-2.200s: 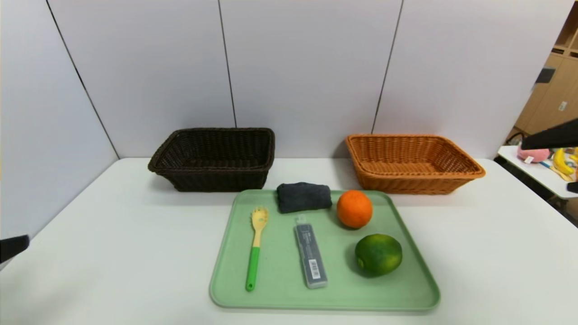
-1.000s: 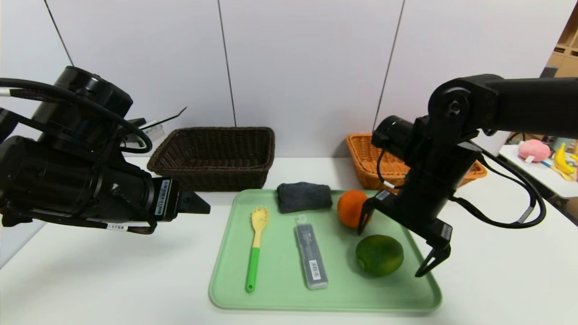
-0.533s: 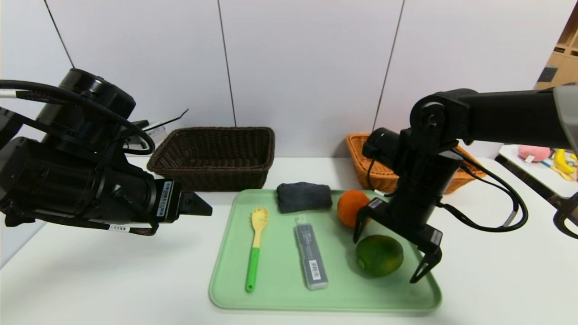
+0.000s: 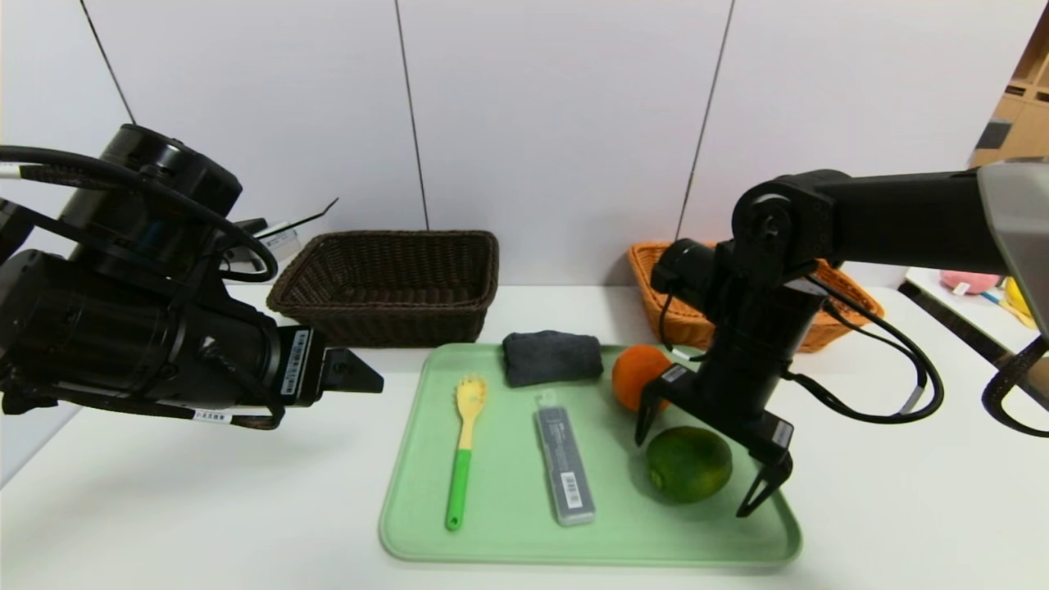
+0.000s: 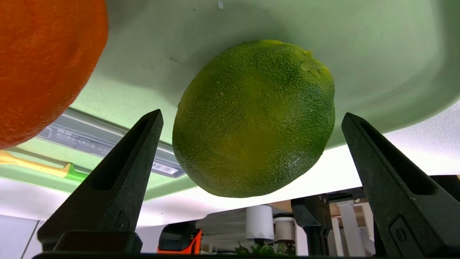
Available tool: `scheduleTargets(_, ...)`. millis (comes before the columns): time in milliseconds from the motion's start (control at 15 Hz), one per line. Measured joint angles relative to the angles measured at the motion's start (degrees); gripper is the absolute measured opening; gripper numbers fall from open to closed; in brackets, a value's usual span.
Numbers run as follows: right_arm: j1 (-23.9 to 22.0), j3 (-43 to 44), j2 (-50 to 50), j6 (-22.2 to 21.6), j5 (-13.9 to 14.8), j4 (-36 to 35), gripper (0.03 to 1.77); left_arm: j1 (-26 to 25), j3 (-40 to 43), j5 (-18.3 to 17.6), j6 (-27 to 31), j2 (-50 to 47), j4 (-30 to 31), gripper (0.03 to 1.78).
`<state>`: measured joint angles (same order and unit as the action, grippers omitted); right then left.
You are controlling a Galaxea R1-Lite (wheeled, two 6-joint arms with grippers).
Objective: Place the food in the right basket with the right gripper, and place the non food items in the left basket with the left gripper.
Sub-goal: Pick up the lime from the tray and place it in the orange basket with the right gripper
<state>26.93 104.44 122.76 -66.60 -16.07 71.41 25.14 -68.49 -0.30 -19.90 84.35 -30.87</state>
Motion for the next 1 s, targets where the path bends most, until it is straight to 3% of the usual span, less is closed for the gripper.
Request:
scheduleTargets(200, 0.05, -0.09, -0.1, 0.0, -0.2, 0.02, 1.11, 0.0, 0.02, -0.02, 0.0, -0.01, 0.0, 1.69)
scheduleTargets(267, 0.05, -0.13, -0.11, 0.0, -0.18, 0.06, 1.05, 0.0, 0.02, -0.02, 0.0, -0.06, 0.0, 1.69)
scheduleTargets(600, 0.09, -0.22, -1.49, -0.11, -0.22, 0.17, 1.01, 0.0, 0.02, -0.05, 0.05, -0.41, -0.09, 1.69)
scheduleTargets(867, 0.88, 0.33, -8.95, -0.9, -0.6, 0.33, 1.0, -0.02, -0.11, -0.02, -0.06, -1.13, 0.0, 1.69)
scheduleTargets(1000, 0.33, 3.72, -13.45, -0.33, 0.67, -0.02, 1.0, 0.0, -0.34, -0.05, -0.05, -1.35, 0.02, 1.69)
